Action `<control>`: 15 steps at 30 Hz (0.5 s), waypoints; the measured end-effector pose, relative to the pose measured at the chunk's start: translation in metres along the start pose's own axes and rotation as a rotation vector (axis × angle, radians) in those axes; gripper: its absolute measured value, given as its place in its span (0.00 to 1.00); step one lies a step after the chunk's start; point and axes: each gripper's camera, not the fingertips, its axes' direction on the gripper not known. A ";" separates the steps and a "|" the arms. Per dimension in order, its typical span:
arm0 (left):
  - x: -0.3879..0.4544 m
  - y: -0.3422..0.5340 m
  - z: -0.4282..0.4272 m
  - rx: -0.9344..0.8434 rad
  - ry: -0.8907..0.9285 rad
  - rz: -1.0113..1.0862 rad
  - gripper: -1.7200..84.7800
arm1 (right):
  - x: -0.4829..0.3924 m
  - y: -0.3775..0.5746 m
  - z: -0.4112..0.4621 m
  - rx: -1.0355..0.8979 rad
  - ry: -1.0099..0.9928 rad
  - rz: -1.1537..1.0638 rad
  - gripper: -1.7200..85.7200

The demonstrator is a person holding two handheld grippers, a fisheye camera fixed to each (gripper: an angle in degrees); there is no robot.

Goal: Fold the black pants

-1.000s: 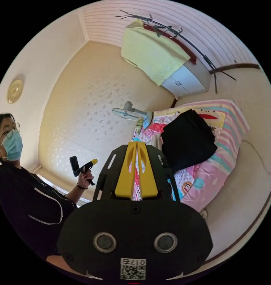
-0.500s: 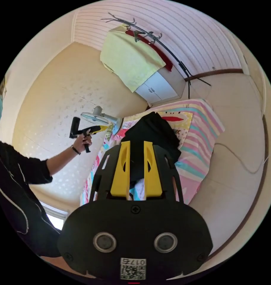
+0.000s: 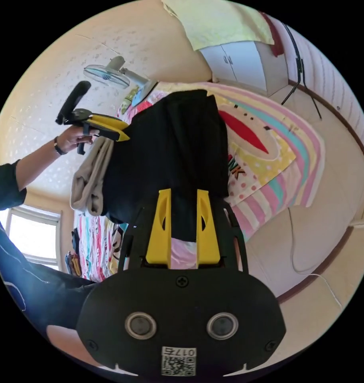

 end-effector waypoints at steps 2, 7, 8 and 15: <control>0.009 0.005 0.005 0.009 -0.070 0.018 0.17 | 0.006 0.001 0.005 0.022 -0.058 0.037 0.11; 0.000 0.030 0.018 0.031 -0.086 -0.118 0.12 | 0.007 0.034 -0.013 0.128 -0.185 0.130 0.07; -0.004 0.033 0.020 0.014 -0.052 -0.143 0.11 | 0.008 0.048 -0.018 0.164 -0.258 0.155 0.07; -0.044 0.126 0.025 0.183 0.767 -0.257 0.09 | -0.034 0.130 -0.070 0.401 -0.431 0.154 0.06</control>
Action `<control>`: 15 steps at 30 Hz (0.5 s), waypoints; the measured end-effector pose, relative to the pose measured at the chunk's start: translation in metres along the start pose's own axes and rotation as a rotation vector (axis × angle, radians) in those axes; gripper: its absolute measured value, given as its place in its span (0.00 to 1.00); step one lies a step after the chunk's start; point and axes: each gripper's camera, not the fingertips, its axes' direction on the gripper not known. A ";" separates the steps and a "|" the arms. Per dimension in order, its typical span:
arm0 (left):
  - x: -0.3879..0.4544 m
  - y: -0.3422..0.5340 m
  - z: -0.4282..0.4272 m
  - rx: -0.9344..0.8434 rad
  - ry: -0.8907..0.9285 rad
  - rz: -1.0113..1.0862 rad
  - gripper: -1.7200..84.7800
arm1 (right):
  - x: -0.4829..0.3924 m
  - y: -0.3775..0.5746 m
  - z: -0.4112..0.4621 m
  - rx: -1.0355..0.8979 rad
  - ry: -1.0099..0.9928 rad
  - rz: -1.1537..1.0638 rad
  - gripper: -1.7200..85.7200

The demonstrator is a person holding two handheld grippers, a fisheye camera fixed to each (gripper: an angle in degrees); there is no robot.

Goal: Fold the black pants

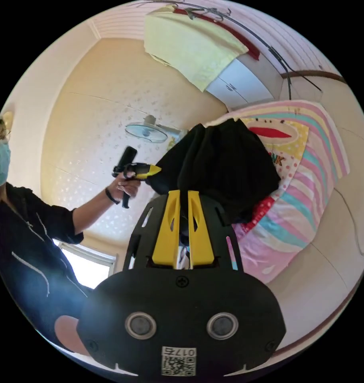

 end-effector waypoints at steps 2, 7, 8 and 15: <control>0.001 0.033 -0.004 0.028 0.121 0.037 0.09 | -0.018 0.013 -0.018 0.070 -0.089 -0.040 0.05; 0.032 0.128 -0.043 0.166 0.308 0.237 0.09 | -0.068 0.034 -0.064 0.261 -0.267 -0.172 0.05; 0.034 0.137 -0.053 0.187 0.348 0.262 0.09 | -0.080 0.038 -0.078 0.319 -0.322 -0.204 0.05; 0.067 0.287 -0.208 0.508 0.363 0.547 0.09 | -0.222 0.070 -0.135 0.451 -0.484 -0.506 0.05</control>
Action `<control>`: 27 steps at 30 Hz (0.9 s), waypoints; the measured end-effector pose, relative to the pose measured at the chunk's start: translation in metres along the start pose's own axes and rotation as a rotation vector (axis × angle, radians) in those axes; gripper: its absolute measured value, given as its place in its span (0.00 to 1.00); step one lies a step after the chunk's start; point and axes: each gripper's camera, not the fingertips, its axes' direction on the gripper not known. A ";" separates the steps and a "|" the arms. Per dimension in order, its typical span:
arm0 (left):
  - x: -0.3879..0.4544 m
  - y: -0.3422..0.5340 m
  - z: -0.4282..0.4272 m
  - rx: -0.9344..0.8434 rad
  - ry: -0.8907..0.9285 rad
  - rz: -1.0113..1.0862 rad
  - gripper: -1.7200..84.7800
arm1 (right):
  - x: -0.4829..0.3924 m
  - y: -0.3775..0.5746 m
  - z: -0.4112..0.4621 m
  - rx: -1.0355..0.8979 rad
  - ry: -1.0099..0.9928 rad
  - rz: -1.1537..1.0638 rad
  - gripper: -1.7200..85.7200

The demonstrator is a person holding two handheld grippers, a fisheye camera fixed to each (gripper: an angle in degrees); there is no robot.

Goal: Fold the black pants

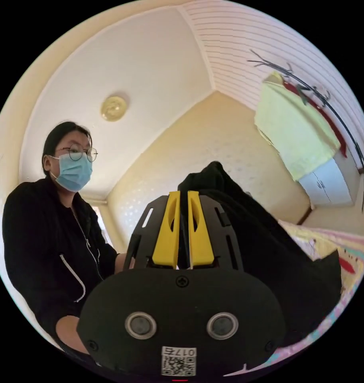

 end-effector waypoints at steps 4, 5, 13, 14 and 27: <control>0.105 0.066 -0.099 0.122 0.035 0.178 0.09 | -0.100 -0.003 0.014 0.060 -0.158 -0.167 0.05; 0.120 0.080 -0.114 0.150 0.057 0.203 0.08 | -0.132 0.000 0.017 0.090 -0.243 -0.215 0.05; 0.335 0.290 -0.289 0.487 0.059 0.486 0.03 | -0.315 0.057 0.076 0.025 -0.443 -0.320 0.05; 0.346 0.304 -0.298 0.502 0.013 0.491 0.03 | -0.334 0.074 0.085 0.038 -0.487 -0.304 0.05; 0.402 0.714 -0.430 0.982 -0.380 0.279 0.15 | -0.463 0.269 0.163 -0.065 -0.722 -0.048 0.05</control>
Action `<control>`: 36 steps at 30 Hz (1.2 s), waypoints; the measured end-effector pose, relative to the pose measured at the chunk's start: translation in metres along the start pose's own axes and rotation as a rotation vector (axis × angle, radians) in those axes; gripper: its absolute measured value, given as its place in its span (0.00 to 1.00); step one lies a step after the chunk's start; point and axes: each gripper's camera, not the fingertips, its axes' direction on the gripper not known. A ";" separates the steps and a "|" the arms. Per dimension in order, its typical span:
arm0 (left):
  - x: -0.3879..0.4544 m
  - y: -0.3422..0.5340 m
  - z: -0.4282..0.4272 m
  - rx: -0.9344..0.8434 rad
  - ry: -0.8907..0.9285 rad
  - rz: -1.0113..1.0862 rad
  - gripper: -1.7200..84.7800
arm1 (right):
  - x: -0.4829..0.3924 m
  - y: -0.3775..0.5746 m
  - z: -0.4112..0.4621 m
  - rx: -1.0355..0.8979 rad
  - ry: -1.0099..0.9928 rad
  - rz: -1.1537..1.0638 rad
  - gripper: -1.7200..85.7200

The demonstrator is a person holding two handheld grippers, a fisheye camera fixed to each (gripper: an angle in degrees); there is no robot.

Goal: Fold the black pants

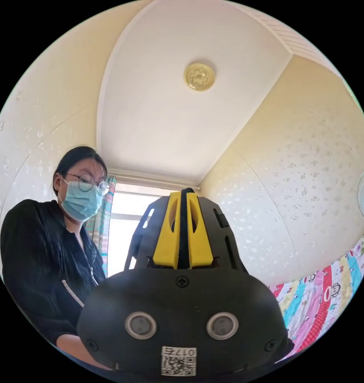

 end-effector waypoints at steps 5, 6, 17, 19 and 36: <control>0.028 0.044 -0.106 0.013 -0.067 0.052 0.11 | -0.015 0.037 0.046 -0.035 0.016 0.024 0.05; 0.037 0.054 -0.104 -0.091 -0.103 0.085 0.11 | -0.019 0.042 0.057 -0.037 0.037 0.020 0.05; -0.020 0.181 -0.001 -0.383 -0.186 0.031 0.20 | -0.063 0.039 0.161 -0.100 0.031 -0.051 0.05; -0.023 0.191 0.000 -0.221 -0.191 0.096 0.21 | -0.071 0.039 0.176 -0.125 0.006 -0.074 0.05; -0.034 0.212 0.039 -0.109 0.016 0.215 0.06 | 0.111 0.157 0.225 -0.707 0.198 0.408 0.16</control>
